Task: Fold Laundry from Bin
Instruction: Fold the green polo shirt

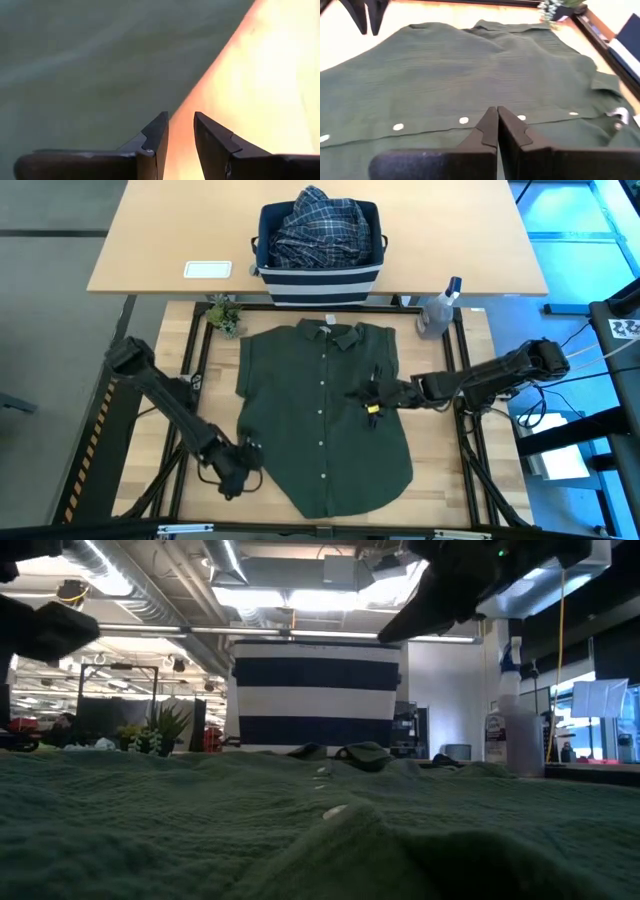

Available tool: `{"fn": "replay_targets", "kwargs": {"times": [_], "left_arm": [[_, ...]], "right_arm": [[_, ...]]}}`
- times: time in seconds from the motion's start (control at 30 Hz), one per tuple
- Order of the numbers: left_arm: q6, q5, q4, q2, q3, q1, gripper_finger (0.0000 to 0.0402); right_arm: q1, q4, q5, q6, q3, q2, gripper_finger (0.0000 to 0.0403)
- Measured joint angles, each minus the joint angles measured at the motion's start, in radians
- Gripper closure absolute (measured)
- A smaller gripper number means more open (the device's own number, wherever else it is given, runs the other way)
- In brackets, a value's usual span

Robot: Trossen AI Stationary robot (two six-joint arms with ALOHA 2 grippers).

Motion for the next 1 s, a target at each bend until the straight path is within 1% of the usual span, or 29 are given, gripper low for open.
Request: {"fn": "replay_targets", "kwargs": {"times": [0.1,0.27,0.4,0.53,0.63,0.77,0.9,1.0], "left_arm": [[0.102,-0.007,0.090,0.063,0.000,-0.001,0.0315],[0.208,-0.055,0.120,0.132,0.001,0.000,0.0315],[0.282,-0.084,0.124,0.144,0.013,0.001,0.0315],[0.315,-0.067,0.123,0.144,0.036,0.007,0.0312],[0.324,-0.039,0.125,0.144,0.058,0.012,0.0298],[0.350,-0.007,0.128,0.144,0.074,0.012,0.0268],[0.383,-0.020,0.129,0.146,0.074,0.013,0.0238],[0.456,-0.045,0.132,0.169,0.074,0.012,0.0223]], "right_arm": [[0.034,-0.003,0.020,0.021,0.000,0.000,0.0402],[0.053,-0.026,0.045,0.071,0.000,0.000,0.0402],[0.049,-0.029,0.047,0.099,0.000,0.000,0.0402],[0.049,-0.029,0.049,0.100,0.000,0.000,0.0402],[0.049,-0.029,0.072,0.099,0.000,0.000,0.0402],[0.049,-0.029,0.083,0.095,0.000,0.000,0.0402],[0.049,-0.028,0.083,0.090,0.000,0.000,0.0402],[0.049,-0.028,0.083,0.090,0.000,0.000,0.0402]]}}
